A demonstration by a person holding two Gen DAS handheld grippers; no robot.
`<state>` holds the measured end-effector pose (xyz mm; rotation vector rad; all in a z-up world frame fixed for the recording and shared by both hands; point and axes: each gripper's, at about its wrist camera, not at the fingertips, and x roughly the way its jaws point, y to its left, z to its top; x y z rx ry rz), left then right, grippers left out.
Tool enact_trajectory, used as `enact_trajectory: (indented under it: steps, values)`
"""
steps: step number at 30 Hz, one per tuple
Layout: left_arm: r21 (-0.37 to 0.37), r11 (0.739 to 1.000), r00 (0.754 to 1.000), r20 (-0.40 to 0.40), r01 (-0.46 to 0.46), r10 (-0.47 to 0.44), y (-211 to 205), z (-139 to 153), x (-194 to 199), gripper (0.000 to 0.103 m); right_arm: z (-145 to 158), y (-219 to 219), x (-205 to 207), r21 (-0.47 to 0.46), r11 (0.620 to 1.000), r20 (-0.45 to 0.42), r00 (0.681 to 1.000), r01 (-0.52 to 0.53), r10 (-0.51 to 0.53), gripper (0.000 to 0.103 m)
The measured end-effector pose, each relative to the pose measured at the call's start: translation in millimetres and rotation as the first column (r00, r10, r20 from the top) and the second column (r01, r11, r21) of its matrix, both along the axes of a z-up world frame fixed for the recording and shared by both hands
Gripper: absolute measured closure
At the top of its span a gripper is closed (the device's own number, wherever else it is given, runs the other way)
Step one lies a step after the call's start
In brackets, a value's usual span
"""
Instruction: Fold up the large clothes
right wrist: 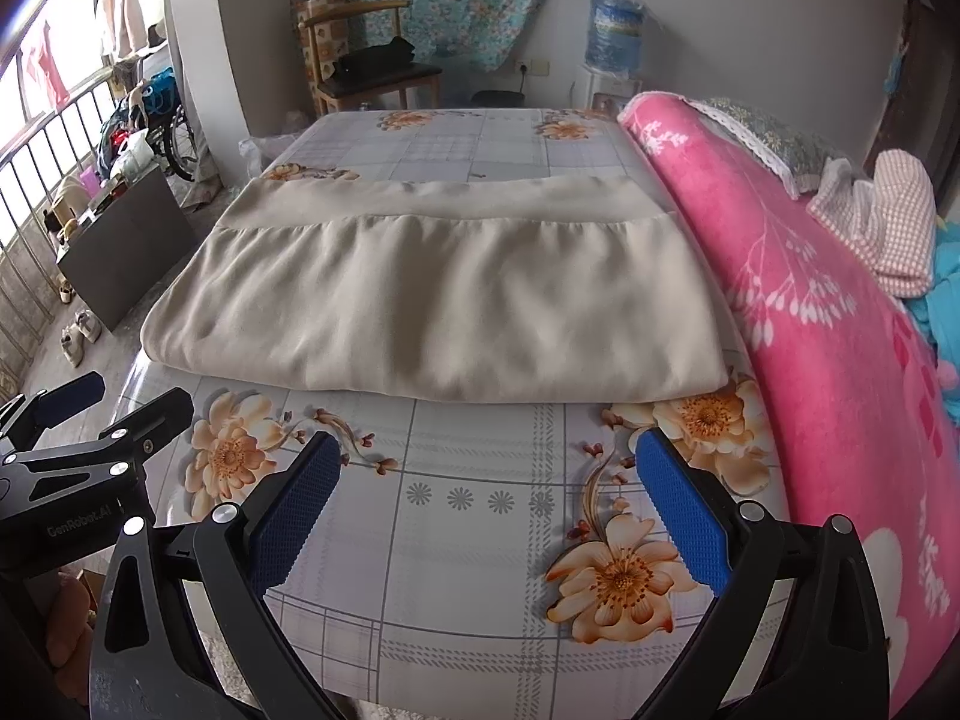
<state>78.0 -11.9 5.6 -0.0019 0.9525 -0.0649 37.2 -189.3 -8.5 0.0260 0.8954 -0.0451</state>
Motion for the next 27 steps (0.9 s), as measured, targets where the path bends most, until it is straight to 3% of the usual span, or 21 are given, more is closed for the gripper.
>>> enact_trajectory:
  steps: [27]
  values:
    - [0.000,1.000,1.000,-0.026,0.007,-0.007,-0.7,-5.1,-0.5,0.006,-4.7,-0.9,0.9,0.003,1.000,-0.018,1.000,0.010,-0.010,0.008]
